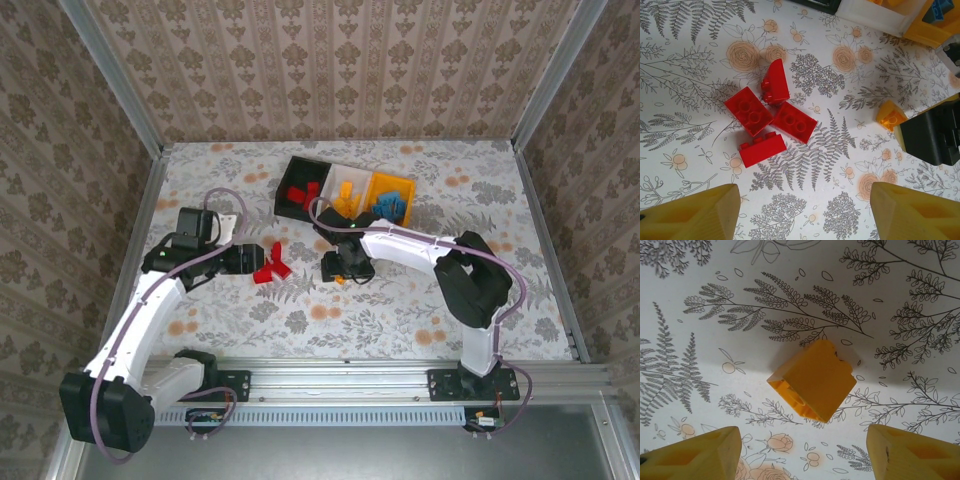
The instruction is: Sort the legos into containers by color
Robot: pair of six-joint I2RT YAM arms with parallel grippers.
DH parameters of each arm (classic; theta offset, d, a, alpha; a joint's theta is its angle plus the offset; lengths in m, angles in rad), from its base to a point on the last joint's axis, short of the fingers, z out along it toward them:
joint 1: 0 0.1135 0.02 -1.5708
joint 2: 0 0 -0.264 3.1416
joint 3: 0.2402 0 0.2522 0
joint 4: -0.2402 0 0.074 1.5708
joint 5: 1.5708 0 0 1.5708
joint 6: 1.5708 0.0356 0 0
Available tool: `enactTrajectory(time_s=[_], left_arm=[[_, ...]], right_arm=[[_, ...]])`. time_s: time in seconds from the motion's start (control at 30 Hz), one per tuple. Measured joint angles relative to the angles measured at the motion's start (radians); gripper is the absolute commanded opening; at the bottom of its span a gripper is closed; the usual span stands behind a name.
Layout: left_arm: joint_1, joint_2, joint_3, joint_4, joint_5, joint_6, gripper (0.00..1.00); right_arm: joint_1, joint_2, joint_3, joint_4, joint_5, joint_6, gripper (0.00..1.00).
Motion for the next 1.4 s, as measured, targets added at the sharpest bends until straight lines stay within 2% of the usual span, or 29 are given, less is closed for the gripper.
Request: enactTrajectory(time_s=[0.17,0.6,0.8,1.0,1.4], left_arm=[[0.004,0.008,-0.001,0.002,0.007,0.0,0.71],[0.018,0.017,-0.002,0.002,0.015,0.0,0.71],[0.024,0.019,-0.002,0.002,0.019,0.0,0.71],[0.025,0.021,-0.005,0.003,0.023,0.0,0.71],[0.029,0.026,-0.008,0.01,0.026,0.0,0.72]], right_arm=[[0.0,0.05,0.009,0.001,0.001,-0.001,0.62],[-0.011,0.106,0.035,0.004,0.016,-0.012,0.6],[-0.015,0.124,0.061,0.001,0.031,-0.034,0.51],[-0.015,0.124,0.065,0.003,0.042,-0.039,0.44],[-0.032,0.035,0.098,-0.047,0.083,-0.069,0.43]])
